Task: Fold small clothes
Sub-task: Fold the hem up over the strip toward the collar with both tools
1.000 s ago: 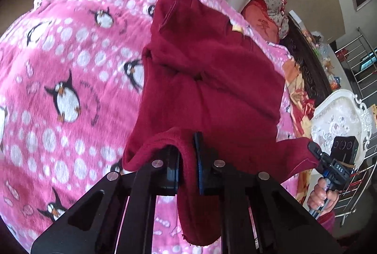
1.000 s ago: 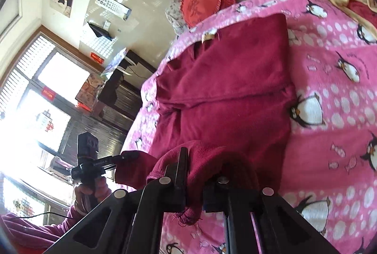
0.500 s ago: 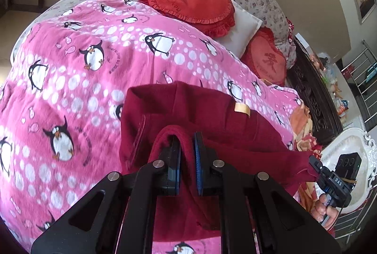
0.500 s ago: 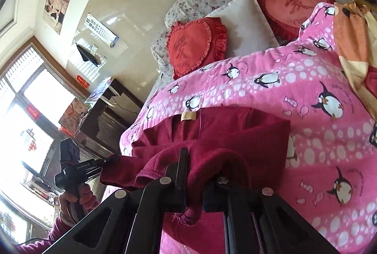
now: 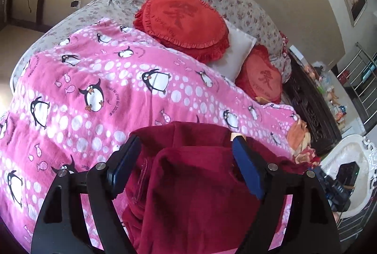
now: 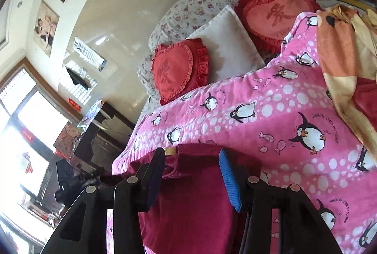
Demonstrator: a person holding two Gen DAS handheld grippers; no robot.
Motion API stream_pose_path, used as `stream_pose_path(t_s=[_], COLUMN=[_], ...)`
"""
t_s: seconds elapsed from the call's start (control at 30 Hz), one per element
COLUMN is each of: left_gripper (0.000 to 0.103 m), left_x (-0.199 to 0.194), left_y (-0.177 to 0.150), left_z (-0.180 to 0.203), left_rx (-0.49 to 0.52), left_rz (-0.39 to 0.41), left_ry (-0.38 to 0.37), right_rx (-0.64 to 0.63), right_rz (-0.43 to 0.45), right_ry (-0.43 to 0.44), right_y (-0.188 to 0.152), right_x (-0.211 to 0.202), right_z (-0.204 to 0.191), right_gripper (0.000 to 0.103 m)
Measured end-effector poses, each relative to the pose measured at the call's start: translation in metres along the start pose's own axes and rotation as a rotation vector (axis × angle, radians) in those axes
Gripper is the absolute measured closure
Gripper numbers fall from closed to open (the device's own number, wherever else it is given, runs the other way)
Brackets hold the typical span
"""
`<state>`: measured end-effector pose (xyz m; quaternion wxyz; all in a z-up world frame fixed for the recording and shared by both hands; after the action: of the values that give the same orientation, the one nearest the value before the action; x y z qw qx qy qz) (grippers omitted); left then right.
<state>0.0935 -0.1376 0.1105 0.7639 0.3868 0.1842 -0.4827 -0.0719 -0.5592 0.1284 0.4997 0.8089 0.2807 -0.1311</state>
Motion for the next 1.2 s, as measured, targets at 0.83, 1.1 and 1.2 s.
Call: stream_pose_path(t_s=[0.83,1.1,1.2], left_gripper=[0.023,0.023,0.023], left_x=[0.099,0.077,0.071], left_y=[-0.036,-0.053,-0.058], left_z=[0.016,0.012,0.009], left_rx=[0.148,0.179,0.173], left_rz=[-0.018,0.006,-0.001], left_ry=[0.295,0.324,0.330], right_rx=[-0.331,-0.360,-0.322], right_rz=[-0.203,-0.186,-0.253], right_ry=[-0.329,-0.354,-0.400], right_y=[-0.006,-0.028,-0.043], right_x=[0.133,0.075,0.093], right_z=[-0.015,-0.031,-0.007], right_gripper=[0.062,0.056,0.055])
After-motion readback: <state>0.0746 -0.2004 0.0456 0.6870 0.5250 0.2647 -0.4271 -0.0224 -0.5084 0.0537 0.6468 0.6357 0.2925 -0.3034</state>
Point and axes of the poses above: each gripper's, at about its wrist camera, not at the fingertips, and x roughly the way its jaws point, z to its right, y to its top, the point moved 4 cm from there along x, roughly the way its jaws point, and after that the axes turned 14 degrees about -x, right-handed, at the moved point
